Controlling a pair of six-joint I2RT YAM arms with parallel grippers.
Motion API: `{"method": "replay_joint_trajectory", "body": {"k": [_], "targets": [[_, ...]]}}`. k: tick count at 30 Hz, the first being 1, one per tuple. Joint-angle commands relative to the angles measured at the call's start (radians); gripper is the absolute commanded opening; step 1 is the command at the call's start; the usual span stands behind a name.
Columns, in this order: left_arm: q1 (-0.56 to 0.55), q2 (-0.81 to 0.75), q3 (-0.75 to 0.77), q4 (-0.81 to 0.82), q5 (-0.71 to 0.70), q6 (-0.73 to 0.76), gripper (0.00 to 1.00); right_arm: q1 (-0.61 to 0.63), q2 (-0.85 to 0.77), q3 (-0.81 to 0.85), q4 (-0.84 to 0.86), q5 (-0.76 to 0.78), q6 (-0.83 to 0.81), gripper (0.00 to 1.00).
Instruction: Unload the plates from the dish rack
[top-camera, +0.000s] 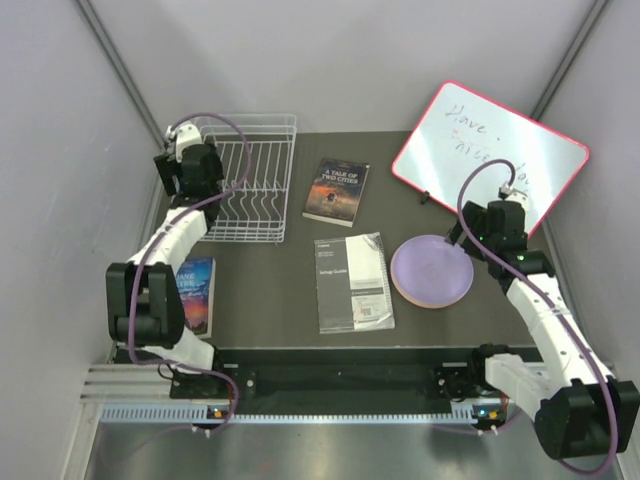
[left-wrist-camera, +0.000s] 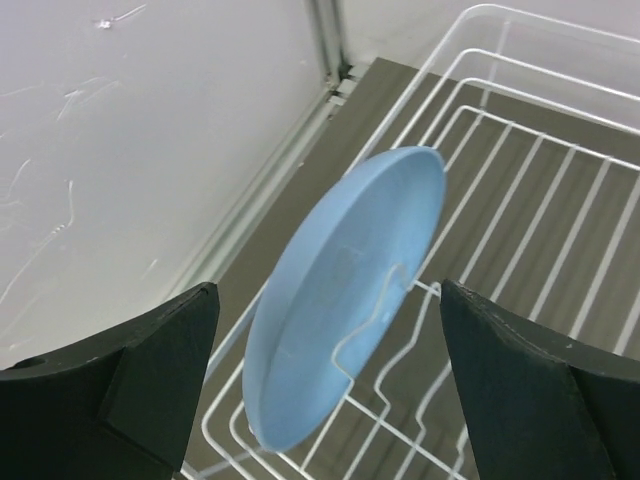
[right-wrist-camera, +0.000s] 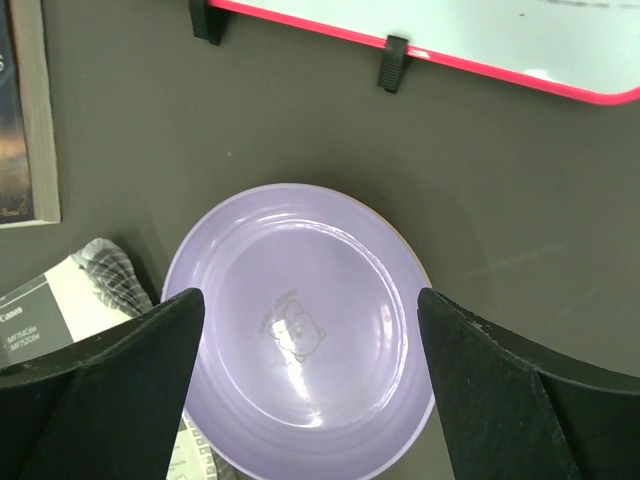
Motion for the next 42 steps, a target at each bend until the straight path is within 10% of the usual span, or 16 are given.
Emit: {"method": "replay_joint_trajectory", "body": {"k": [1, 15, 33, 42], "targets": [[0.029, 0.044, 0.015, 0.139, -0.08, 0.088, 0.92, -0.006, 0.004, 0.005, 0.082, -0.035, -0.008, 0.87], [0.046, 0.13, 0.033, 0.171, -0.114, 0.162, 0.01, -0.007, 0.025, -0.007, 0.098, -0.035, 0.004, 0.86], [-0.049, 0.061, -0.102, 0.674, -0.293, 0.54, 0.0, -0.007, 0.028, -0.033, 0.116, -0.048, 0.003, 0.87], [-0.138, -0.069, -0.048, 0.492, -0.303, 0.477, 0.0, -0.009, 0.045, 0.007, 0.116, -0.077, -0.017, 0.87]]}}
